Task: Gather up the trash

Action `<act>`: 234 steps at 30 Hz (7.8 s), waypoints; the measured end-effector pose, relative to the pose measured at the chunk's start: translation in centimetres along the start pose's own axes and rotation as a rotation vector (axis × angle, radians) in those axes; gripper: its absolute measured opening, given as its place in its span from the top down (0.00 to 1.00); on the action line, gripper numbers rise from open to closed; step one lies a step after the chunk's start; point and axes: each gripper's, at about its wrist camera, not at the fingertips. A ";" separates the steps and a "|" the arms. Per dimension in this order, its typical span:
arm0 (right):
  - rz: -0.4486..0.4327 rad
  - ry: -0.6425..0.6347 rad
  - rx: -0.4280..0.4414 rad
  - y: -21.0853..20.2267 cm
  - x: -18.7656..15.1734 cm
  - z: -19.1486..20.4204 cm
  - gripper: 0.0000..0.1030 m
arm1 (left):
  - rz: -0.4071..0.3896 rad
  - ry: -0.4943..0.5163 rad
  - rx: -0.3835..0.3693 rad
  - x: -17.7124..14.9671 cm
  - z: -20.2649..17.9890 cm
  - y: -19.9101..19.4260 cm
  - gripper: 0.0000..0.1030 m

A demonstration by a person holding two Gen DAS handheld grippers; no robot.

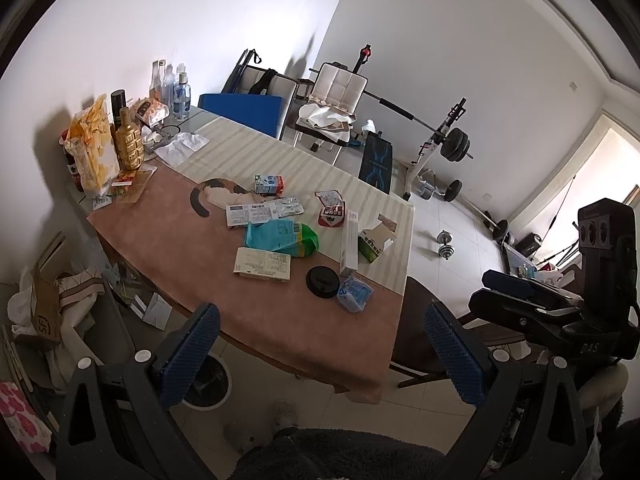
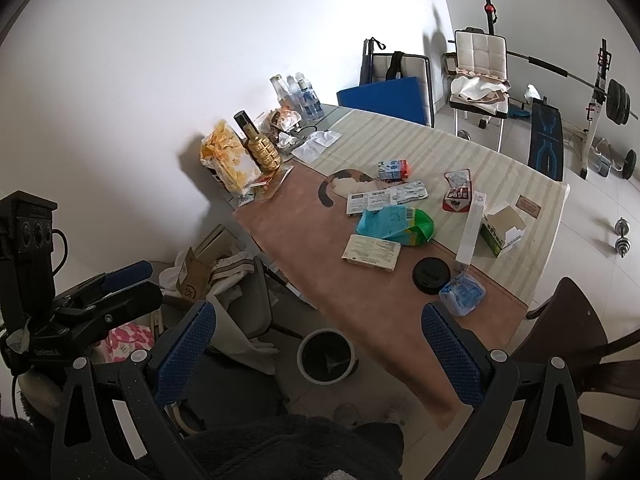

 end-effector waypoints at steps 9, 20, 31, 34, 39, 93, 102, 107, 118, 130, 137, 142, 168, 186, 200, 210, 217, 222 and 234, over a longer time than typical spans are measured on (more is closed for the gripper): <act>0.009 -0.009 0.009 0.4 0.6 0.6 0.00 | 0.001 -0.004 0.002 0.2 -0.1 0.1 0.00; 0.004 -0.016 0.021 0.2 0.5 0.5 0.00 | -0.006 0.007 0.001 0.2 -0.3 0.0 0.00; 0.004 -0.015 0.020 0.1 0.4 0.5 0.00 | -0.009 0.004 -0.002 0.2 -0.2 -0.3 0.00; 0.004 -0.015 0.020 0.1 0.4 0.5 0.00 | -0.010 0.004 -0.001 0.2 -0.3 -0.3 0.00; 0.003 -0.015 0.021 0.1 0.4 0.5 0.00 | -0.011 0.003 -0.003 0.1 -0.3 -0.3 0.00; 0.298 0.436 -0.476 28.6 -2.0 -28.4 0.00 | 0.539 -0.448 0.506 -2.9 9.6 37.9 0.00; 0.372 0.389 -0.486 38.6 2.7 -33.1 0.34 | 0.609 -0.921 0.554 -5.3 15.5 45.0 0.01; 0.413 0.394 -0.484 42.3 3.1 -34.1 0.34 | 0.618 -1.048 0.586 -7.2 17.1 46.1 0.07; 0.510 0.312 -0.431 43.7 1.3 -33.3 0.62 | 0.732 -0.396 0.581 -9.2 14.7 45.6 0.12; 0.537 0.245 -0.505 47.0 1.2 -32.2 0.60 | 0.670 -0.473 0.624 -18.0 14.9 42.8 0.28; 0.467 0.232 -0.523 45.5 1.6 -31.1 0.64 | 0.545 -0.194 0.675 -19.3 11.7 40.3 0.28; 0.381 0.183 -0.504 42.4 2.9 -28.1 0.65 | 0.430 -0.080 0.665 -18.3 10.2 34.9 0.28; 0.637 -0.121 0.015 44.3 -19.5 4.4 0.65 | 0.407 -0.594 0.573 -29.3 28.0 16.0 0.28; 0.978 -0.150 -0.043 68.8 -46.2 -1.7 0.65 | 0.669 -0.783 0.358 -52.4 43.6 37.4 0.27; 0.951 -0.213 -0.124 74.2 -47.3 -0.6 0.03 | 0.617 -0.713 0.510 -54.5 44.4 37.0 0.04; 0.846 -0.269 -0.194 69.9 -45.0 1.4 0.03 | 0.578 -0.600 0.717 -54.5 40.9 31.2 0.04; 0.810 -0.262 -0.180 65.0 -42.9 3.6 0.03 | 0.556 -0.588 0.729 -52.2 38.5 26.5 0.04; 0.777 -0.256 -0.155 59.9 -39.8 5.7 0.03 | 0.534 -0.583 0.732 -49.9 35.9 22.6 0.04; 0.677 -0.242 -0.040 47.6 -29.3 11.2 0.03 | 0.468 -0.494 0.753 -41.1 28.5 12.6 0.04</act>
Point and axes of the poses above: each gripper's, at about its wrist camera, not at the fingertips, and y roughly the way its jaws point, z to its left, x to its top, and after that the axes turned 9 degrees about -z, right-handed
